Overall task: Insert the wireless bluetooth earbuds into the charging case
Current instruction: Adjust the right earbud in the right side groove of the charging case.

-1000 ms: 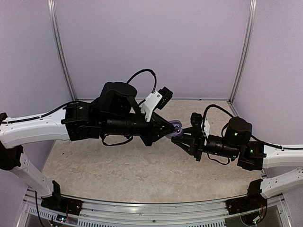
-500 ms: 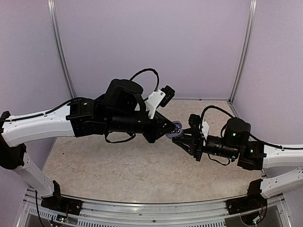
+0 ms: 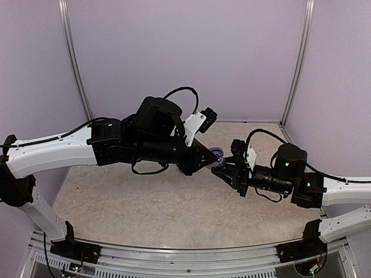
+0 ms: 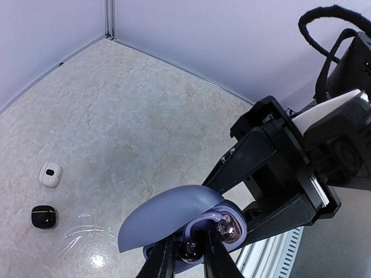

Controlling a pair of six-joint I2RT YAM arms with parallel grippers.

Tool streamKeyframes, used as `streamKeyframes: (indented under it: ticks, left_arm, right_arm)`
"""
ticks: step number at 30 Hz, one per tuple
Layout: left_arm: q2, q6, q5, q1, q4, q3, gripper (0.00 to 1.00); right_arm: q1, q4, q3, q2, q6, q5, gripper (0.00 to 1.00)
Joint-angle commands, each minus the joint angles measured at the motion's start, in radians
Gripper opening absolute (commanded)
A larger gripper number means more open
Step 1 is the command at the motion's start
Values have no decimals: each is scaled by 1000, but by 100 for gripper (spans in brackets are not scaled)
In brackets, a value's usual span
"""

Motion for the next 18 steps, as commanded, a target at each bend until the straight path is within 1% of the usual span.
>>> streamKeyframes:
  ticks: [1,5,10,15,18]
  left_arm:
    - [27,-13,3,9,-24,35,20]
    - [36,-15,5,8,-27,39,15]
    - [30,-30,3,7,8,27,9]
    - [1,-60,-43,0,102,-13,1]
    - [-23,-82,-83,-10,187,-51,0]
  right_arm:
    - [13,8,34,-23,-11,-4,0]
    - [13,11,32,-25,-10,-3,0]
    - [13,24,24,-31,2,13,0]
    - [13,65,0,-37,50,47,0]
    - [13,114,-20,-38,89,57,0]
